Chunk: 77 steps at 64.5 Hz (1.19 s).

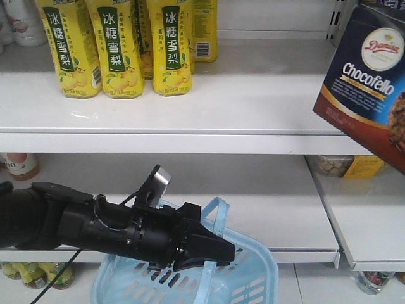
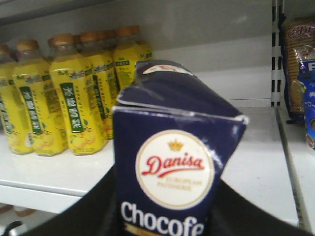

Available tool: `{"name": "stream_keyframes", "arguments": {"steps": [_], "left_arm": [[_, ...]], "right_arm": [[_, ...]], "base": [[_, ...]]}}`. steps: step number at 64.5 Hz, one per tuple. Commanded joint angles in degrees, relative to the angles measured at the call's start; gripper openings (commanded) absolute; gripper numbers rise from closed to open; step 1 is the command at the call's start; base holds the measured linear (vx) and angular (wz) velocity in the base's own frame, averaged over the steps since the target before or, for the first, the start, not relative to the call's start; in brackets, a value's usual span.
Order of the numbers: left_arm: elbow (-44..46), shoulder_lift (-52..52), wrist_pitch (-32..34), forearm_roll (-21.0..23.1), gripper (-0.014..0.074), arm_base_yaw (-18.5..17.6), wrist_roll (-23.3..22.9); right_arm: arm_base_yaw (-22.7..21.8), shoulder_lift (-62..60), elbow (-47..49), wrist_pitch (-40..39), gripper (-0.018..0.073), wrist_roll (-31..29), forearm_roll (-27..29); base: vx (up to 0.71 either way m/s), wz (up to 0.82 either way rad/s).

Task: Left arm holds basket, right arm returns cookies
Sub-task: 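Lift the cookie box out of the basket and raise it toward the upper shelf, then set the cookie box upright on the upper shelf and open the right gripper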

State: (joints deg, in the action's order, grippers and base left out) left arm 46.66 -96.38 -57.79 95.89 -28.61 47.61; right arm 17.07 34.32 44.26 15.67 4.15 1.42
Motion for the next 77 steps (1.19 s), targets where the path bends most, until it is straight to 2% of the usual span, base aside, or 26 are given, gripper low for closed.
{"name": "stream_keyframes", "arguments": {"steps": [1, 9, 24, 43, 63, 77], "left_arm": [[1.5, 2.1, -2.1, 3.2, -0.0006, 0.0, 1.1], [1.5, 2.1, -2.1, 3.2, -0.0006, 0.0, 1.1], [1.5, 2.1, -2.1, 3.2, -0.0006, 0.0, 1.1], [1.5, 2.1, -2.1, 3.2, -0.0006, 0.0, 1.1], [1.5, 2.1, -2.1, 3.2, -0.0006, 0.0, 1.1], [1.5, 2.1, -2.1, 3.2, -0.0006, 0.0, 1.1]], "right_arm": [[-0.3, 6.5, 4.5, -6.4, 0.0239, -0.3, -5.2], [-0.3, 14.2, 8.6, -6.8, 0.0239, 0.0, -9.0], [-0.5, 25.3, 15.0, -12.2, 0.0239, 2.3, -9.2], [-9.6, 30.9, 18.1, -14.3, 0.0239, 6.0, -8.6], [-10.1, 38.0, 18.1, -17.7, 0.0239, 3.8, -9.2], [-10.0, 41.5, 18.2, -15.7, 0.0239, 3.8, -9.0]], "base": [[0.0, 0.0], [0.0, 0.0], [0.0, 0.0], [0.0, 0.0], [0.0, 0.0], [0.0, 0.0]]}}
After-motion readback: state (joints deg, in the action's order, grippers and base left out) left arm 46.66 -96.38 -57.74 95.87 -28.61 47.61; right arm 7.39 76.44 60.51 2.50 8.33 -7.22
